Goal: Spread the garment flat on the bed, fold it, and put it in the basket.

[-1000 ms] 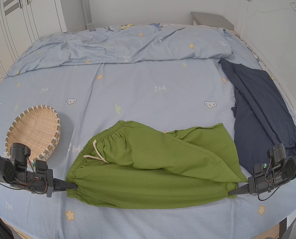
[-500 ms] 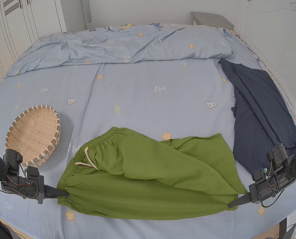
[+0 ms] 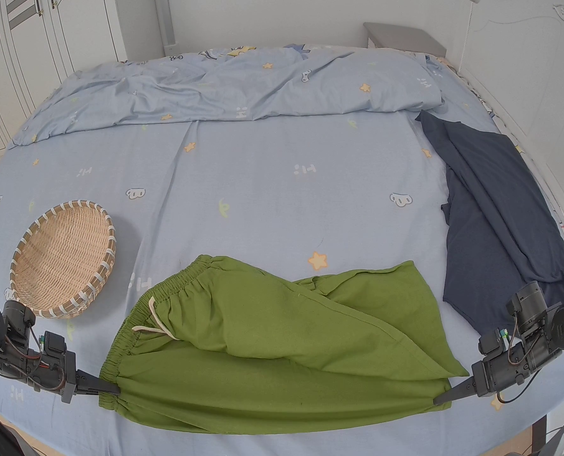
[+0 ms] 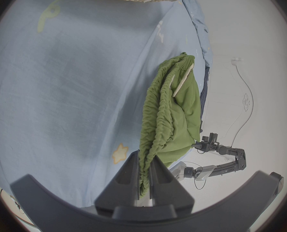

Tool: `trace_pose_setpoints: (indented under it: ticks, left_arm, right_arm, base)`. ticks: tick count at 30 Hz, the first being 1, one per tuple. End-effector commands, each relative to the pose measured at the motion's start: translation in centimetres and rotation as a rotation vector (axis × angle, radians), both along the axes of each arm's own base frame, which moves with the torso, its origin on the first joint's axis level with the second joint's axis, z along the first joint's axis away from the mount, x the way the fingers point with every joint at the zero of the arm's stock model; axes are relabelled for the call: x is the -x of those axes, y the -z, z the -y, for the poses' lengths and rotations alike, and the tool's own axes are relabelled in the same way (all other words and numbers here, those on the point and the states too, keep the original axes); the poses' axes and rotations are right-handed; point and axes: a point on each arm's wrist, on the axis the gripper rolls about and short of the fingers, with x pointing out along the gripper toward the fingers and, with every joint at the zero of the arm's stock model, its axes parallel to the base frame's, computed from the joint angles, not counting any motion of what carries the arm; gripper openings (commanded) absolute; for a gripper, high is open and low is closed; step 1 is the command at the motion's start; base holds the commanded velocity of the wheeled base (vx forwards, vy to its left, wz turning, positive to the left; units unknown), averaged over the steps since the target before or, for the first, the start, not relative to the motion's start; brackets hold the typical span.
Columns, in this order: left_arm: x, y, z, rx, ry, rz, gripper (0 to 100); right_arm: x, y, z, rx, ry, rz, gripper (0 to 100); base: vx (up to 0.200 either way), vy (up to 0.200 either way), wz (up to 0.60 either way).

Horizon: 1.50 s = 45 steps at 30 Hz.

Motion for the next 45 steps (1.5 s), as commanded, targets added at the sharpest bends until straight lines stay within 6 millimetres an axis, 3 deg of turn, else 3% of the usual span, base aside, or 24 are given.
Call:
trace_pose_setpoints:
  ticks: [1,10,11,12,22,25,28,29,30,34,36,37,40,41,45]
  left_arm:
    - [0.2,0.3,0.3,-0.008,0.01,-0.011,0]
    - [0.6,0.5,0.6,-0.006,0.019,-0.02,0]
    - [0.5,0.5,0.6,-0.005,0.021,-0.021,100]
    - [0.5,0.5,0.6,-0.005,0.021,-0.021,100]
    - [0.6,0.0,0.4,-0.012,0.01,-0.01,100]
    - [0.8,-1.1,0.5,-0.033,0.004,0.038,100]
    - [0.6,-4.7,0.6,-0.064,0.003,0.107,100]
    - [0.6,-4.7,0.6,-0.064,0.003,0.107,100]
    - [0.2,-7.0,0.7,-0.075,0.011,0.126,100]
    - [-1.1,-10.7,0.9,-0.141,0.039,0.133,100]
    - [-1.3,-11.2,1.0,-0.153,0.046,0.133,100]
    - [-2.3,-12.6,1.5,-0.202,0.074,0.163,100]
    - [-2.9,-12.9,1.6,-0.214,0.082,0.177,100]
    - [-5.2,-13.2,2.0,-0.225,0.11,0.218,100]
    - [-8.4,-14.6,3.1,-0.232,0.129,0.261,100]
  right_arm:
    - [0.4,1.2,-0.2,0.013,-0.011,-0.035,0]
    - [0.3,1.7,-0.2,0.03,-0.011,-0.028,0]
    - [0.3,1.7,-0.2,0.03,-0.011,-0.028,0]
    - [0.3,1.7,-0.2,0.03,-0.011,-0.028,100]
    - [0.2,1.2,0.0,0.017,-0.003,0.0,100]
    - [0.5,0.0,0.1,0.012,0.004,0.056,100]
    - [1.0,-2.5,0.7,0.005,0.038,0.178,100]
    - [1.0,-2.5,0.7,0.005,0.038,0.178,100]
    - [1.3,-3.6,0.9,0.005,0.049,0.218,100]
    - [1.6,-5.8,1.6,0.011,0.086,0.263,100]
    - [1.5,-6.1,1.8,0.012,0.095,0.268,100]
    - [1.3,-7.3,2.5,0.02,0.135,0.296,100]
    - [1.0,-8.0,3.0,0.025,0.154,0.323,100]
    - [-0.2,-10.0,3.7,0.03,0.185,0.394,100]
    - [-1.8,-13.2,3.6,0.025,0.175,0.49,100]
  base:
    - [0.0,0.0,0.0]
    - [0.0,0.0,0.0]
    - [0.0,0.0,0.0]
    - [0.0,0.0,0.0]
    - [0.0,0.0,0.0]
    - [0.0,0.0,0.0]
    - [0.0,0.0,0.0]
    - [0.0,0.0,0.0]
    - [0.0,0.0,0.0]
    - [0.0,0.0,0.0]
    - [0.0,0.0,0.0]
    - [0.0,0.0,0.0]
    - [0.0,0.0,0.0]
    - [0.0,0.0,0.0]
    - [0.0,0.0,0.0]
